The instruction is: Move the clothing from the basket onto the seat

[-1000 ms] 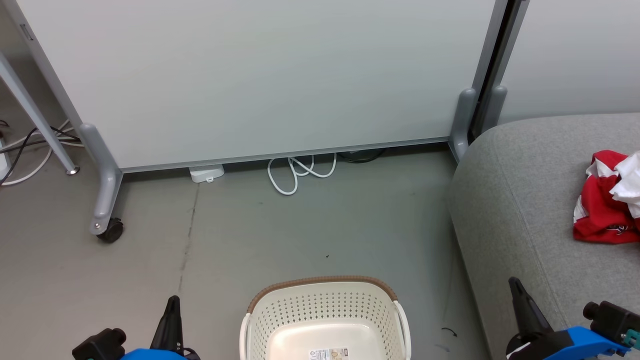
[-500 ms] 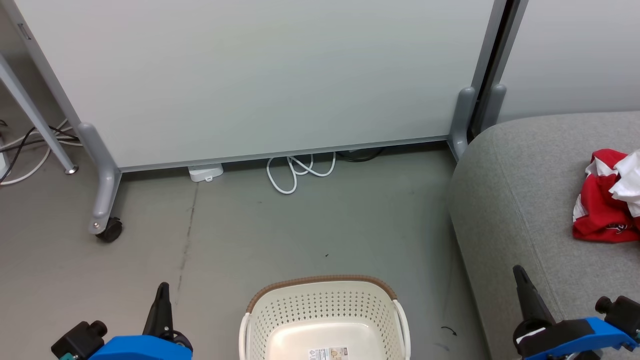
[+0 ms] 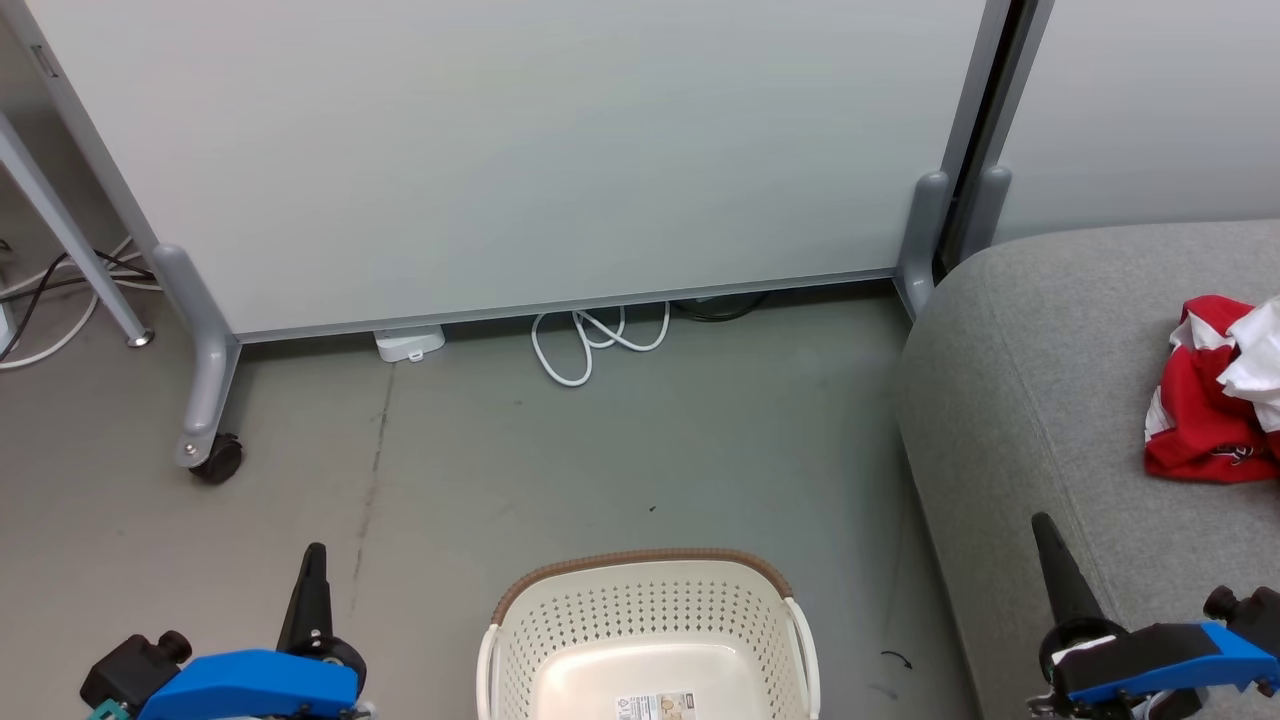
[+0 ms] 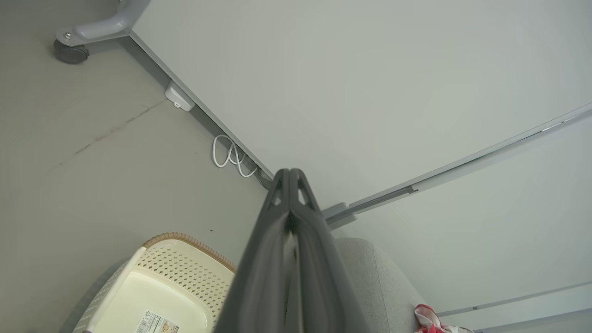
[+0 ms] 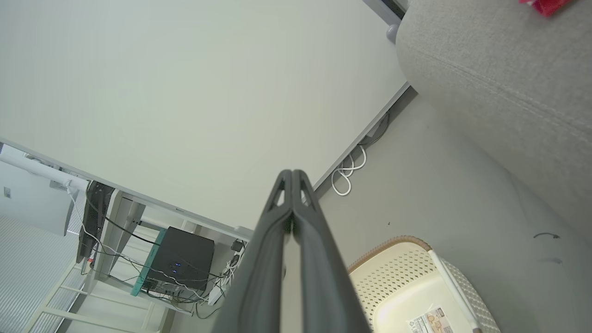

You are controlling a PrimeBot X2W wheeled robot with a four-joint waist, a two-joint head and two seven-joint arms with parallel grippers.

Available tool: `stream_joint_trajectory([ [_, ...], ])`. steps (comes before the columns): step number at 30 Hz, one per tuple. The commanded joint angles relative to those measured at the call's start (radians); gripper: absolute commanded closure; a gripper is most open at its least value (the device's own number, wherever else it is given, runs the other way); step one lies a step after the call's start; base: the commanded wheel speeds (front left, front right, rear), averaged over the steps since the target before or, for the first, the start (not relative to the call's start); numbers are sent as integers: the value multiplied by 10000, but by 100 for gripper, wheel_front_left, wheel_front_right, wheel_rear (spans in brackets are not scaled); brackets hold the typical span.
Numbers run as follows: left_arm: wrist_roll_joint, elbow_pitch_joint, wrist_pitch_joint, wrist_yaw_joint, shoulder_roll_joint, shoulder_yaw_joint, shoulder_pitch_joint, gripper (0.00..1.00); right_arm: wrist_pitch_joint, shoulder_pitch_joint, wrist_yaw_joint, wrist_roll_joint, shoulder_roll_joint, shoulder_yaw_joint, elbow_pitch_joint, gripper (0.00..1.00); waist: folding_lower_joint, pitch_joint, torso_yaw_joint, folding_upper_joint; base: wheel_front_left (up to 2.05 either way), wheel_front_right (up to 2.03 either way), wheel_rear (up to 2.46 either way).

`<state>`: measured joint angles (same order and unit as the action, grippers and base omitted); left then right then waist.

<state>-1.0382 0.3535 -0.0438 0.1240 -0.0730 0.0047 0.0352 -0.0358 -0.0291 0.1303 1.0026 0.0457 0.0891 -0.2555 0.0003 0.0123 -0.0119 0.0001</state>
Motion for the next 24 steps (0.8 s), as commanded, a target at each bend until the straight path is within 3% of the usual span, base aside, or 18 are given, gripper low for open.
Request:
stream_joint_trajectory([
  [1,-262,-166,70,52,-10,99,270,100,-62,-236,4,307,43,31,131,100,-1,-3,2,-1,0,0,0],
  [24,-2435,-549,683,75,81,507,494,100,-349,-505,5,2618,54,123,136,100,-1,-52,40,-1,0,0,0],
])
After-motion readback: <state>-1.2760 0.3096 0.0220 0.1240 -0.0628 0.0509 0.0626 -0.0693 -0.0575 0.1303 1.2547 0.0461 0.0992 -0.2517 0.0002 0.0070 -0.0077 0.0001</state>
